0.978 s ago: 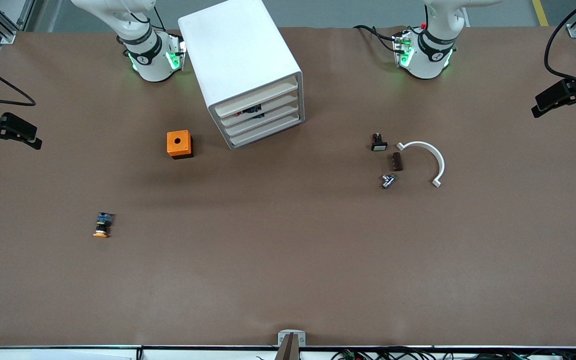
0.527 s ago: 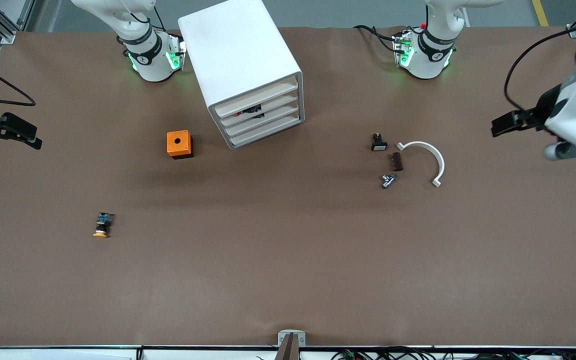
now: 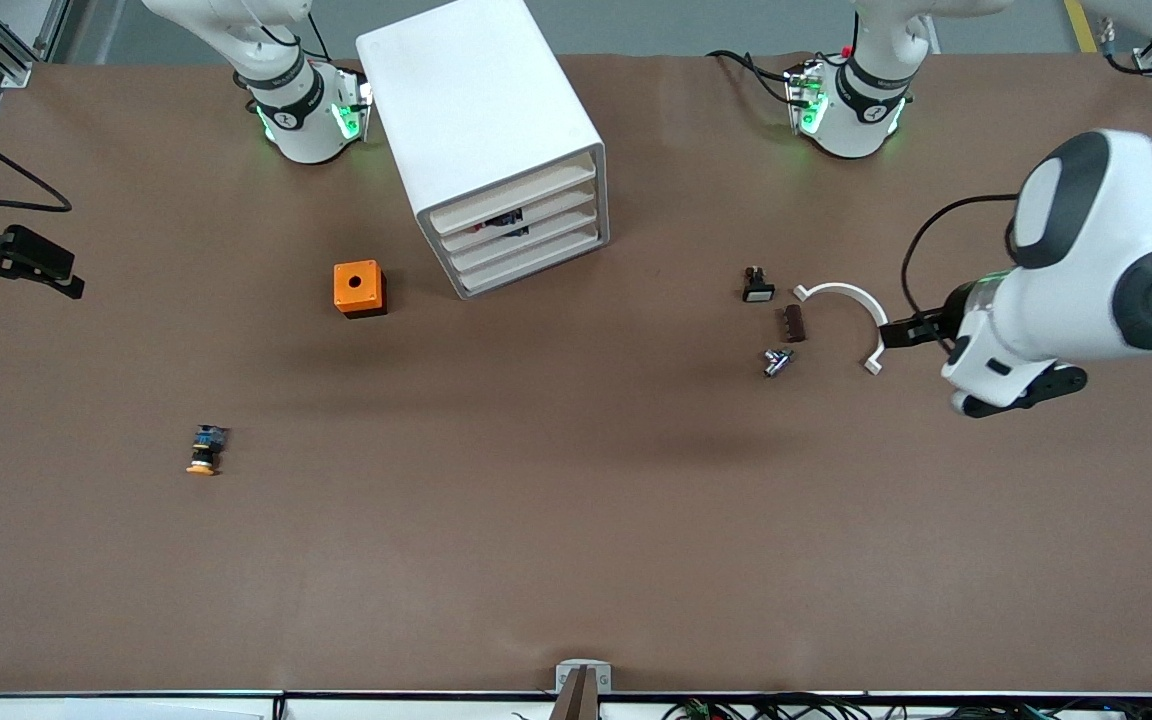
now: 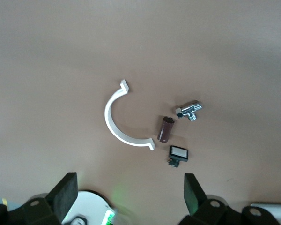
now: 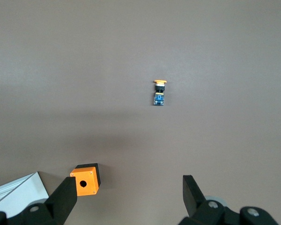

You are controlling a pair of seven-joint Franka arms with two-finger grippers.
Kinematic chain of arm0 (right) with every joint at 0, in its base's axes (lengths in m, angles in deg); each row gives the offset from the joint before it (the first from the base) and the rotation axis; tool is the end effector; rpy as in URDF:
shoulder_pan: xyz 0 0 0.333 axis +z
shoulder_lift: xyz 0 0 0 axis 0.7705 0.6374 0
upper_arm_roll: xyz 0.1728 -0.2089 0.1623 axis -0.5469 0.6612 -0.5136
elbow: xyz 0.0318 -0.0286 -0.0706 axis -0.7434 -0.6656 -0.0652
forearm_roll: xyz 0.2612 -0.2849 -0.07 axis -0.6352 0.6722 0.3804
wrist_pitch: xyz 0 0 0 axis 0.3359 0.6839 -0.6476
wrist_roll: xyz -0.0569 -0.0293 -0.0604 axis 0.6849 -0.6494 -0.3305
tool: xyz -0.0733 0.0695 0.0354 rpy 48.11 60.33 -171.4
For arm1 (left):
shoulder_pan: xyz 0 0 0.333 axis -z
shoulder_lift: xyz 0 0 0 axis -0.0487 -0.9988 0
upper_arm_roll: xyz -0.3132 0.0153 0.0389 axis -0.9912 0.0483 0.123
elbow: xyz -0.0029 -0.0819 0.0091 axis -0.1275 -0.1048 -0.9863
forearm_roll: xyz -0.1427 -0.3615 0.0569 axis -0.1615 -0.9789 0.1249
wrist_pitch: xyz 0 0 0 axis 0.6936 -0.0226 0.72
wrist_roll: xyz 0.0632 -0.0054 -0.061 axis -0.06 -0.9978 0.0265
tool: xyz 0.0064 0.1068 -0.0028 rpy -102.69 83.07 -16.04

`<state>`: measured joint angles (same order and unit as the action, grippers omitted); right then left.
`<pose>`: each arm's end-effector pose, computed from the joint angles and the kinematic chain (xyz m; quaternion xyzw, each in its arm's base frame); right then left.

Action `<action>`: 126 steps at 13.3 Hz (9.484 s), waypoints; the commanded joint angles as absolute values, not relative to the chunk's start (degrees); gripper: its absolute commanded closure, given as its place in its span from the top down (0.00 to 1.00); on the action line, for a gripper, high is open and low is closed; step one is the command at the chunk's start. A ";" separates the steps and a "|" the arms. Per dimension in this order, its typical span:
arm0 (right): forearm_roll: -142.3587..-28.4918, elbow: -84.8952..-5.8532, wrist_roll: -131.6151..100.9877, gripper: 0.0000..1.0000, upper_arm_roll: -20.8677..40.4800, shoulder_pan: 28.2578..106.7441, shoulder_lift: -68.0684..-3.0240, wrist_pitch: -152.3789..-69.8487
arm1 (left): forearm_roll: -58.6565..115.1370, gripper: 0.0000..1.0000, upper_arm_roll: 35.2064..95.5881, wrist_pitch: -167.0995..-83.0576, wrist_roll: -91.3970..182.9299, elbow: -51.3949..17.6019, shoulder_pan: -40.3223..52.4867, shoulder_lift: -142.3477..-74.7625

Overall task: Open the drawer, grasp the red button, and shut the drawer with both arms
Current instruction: 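Reach the left gripper toward the front of the white cabinet drawer, then grasp the drawer front with the left gripper and pull it open, then grasp the red button in the drawer while the left gripper withdraws, then carry the red button toward the yellow button while the left gripper returns, then push the open drawer shut into the cabinet with the left gripper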

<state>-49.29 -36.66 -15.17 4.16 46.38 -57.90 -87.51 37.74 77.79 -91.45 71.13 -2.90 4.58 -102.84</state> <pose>0.5626 -0.0362 0.6151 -0.9999 -0.0116 -0.0050 0.0066 0.6038 -0.1327 0.4479 -0.9686 -0.1579 0.1818 0.0611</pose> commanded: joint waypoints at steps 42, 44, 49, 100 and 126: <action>-50.16 -37.58 -15.95 0.96 4.18 43.11 -55.06 -80.84 | -22.54 0.00 78.63 -90.18 175.54 2.83 27.73 -133.30; -50.25 -37.58 -16.04 0.97 4.09 43.20 -55.06 -80.66 | -22.10 0.00 79.32 -90.27 175.37 5.02 25.52 -133.73; -51.83 -37.58 -24.70 1.00 3.83 43.81 -55.23 -82.86 | -22.27 0.10 82.40 -93.16 170.55 7.41 25.07 -133.91; -56.75 -44.70 -78.06 0.00 4.27 75.22 -41.44 -109.75 | 11.13 1.00 104.82 -105.74 71.21 4.25 27.17 -123.54; -54.29 -47.78 -20.70 0.09 4.36 49.43 -23.77 -124.69 | 11.74 1.00 93.14 -109.17 101.62 -1.29 59.79 -120.64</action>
<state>-55.19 -47.75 -21.02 5.48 50.68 -23.83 -124.17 10.95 94.92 -110.09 100.29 0.05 59.90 -122.28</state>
